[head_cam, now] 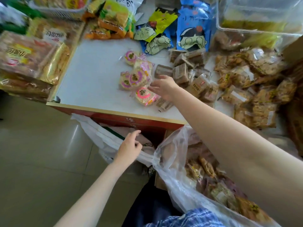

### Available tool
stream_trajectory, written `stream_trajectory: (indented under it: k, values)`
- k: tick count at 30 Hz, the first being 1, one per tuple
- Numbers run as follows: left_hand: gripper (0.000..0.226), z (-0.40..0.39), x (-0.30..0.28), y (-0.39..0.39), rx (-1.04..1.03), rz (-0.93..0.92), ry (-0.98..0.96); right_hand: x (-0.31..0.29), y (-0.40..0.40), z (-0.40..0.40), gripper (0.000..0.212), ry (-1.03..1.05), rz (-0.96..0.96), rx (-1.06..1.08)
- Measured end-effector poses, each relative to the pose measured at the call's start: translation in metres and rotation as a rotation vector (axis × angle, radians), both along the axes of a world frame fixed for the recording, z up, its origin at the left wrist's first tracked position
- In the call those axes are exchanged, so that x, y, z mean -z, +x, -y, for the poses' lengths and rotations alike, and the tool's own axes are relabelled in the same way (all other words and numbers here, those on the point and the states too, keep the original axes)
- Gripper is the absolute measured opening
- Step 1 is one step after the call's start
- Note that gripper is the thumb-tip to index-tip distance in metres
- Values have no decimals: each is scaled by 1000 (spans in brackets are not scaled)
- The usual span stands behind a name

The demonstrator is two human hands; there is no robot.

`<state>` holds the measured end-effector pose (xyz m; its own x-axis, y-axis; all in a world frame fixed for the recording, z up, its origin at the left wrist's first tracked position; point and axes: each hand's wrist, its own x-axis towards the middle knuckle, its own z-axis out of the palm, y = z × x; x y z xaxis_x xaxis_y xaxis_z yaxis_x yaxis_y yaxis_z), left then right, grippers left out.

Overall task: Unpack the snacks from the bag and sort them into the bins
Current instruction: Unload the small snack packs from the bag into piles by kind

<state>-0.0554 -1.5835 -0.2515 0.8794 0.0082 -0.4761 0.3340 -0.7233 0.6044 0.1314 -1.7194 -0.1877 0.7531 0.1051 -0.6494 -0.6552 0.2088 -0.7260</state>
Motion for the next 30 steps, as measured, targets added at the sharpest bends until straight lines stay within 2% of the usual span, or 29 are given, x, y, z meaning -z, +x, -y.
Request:
stream_trajectory:
  k: [2,4,8,13,15,18,19,22,24,27,30]
  values:
    - [47,3,3,0,26,-19,-23,3,-8,4,54,20,-38,-92]
    - [47,7,3,2,58,-27,-62,4,-20,22,44,-5,-45,-93]
    - [48,15,-2,10,56,-7,-79,-6,-60,89,30,-132,66,-245]
    - [45,40,-7,8,159,68,-110,-7,-132,181,27,-96,-99,-538]
    - [48,53,-5,2,213,47,-111,12,-163,202,32,-247,-126,-651]
    - [56,72,1,-8,304,10,-76,61,-202,219,56,-760,25,-956]
    - [58,76,3,-12,329,-11,-56,77,-212,219,65,-848,65,-1043]
    - [58,84,2,-19,359,-33,-19,121,-235,213,77,-905,13,-1218]
    - [58,85,0,-21,372,-26,-3,133,-243,206,76,-999,12,-1244]
    - [56,81,-2,-23,374,-28,10,134,-245,200,63,-1138,132,-1102]
    - [54,81,-4,-23,360,-11,14,110,-241,212,48,-1071,242,-873]
